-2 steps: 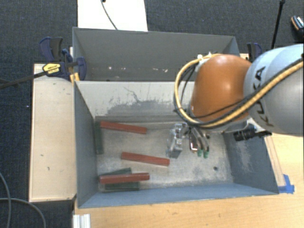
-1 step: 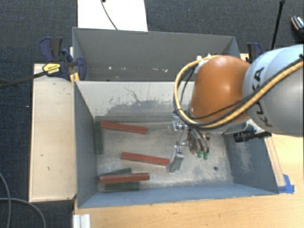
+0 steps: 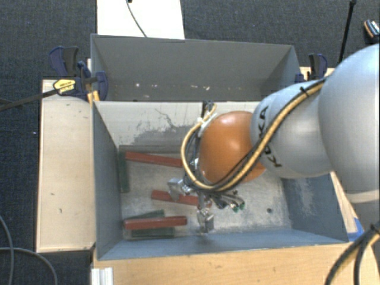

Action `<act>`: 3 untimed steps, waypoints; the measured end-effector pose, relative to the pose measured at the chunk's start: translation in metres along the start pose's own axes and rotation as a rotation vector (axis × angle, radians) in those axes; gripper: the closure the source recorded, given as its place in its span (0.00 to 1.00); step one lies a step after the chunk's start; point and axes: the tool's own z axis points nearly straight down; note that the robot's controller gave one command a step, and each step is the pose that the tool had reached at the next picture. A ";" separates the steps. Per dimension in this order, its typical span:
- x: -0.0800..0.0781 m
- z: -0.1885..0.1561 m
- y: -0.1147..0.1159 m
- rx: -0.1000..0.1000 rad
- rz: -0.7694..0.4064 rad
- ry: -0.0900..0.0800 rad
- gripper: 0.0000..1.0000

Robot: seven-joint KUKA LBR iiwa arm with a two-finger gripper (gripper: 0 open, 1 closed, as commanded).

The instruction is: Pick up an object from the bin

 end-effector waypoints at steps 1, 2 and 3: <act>-0.048 0.005 -0.050 0.004 0.086 -0.009 0.00; -0.047 0.005 -0.048 0.002 0.087 -0.006 1.00; -0.023 -0.140 -0.044 0.006 -0.135 -0.011 1.00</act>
Offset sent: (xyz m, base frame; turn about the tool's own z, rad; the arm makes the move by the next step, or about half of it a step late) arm 0.0647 -0.0155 -0.0059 0.0768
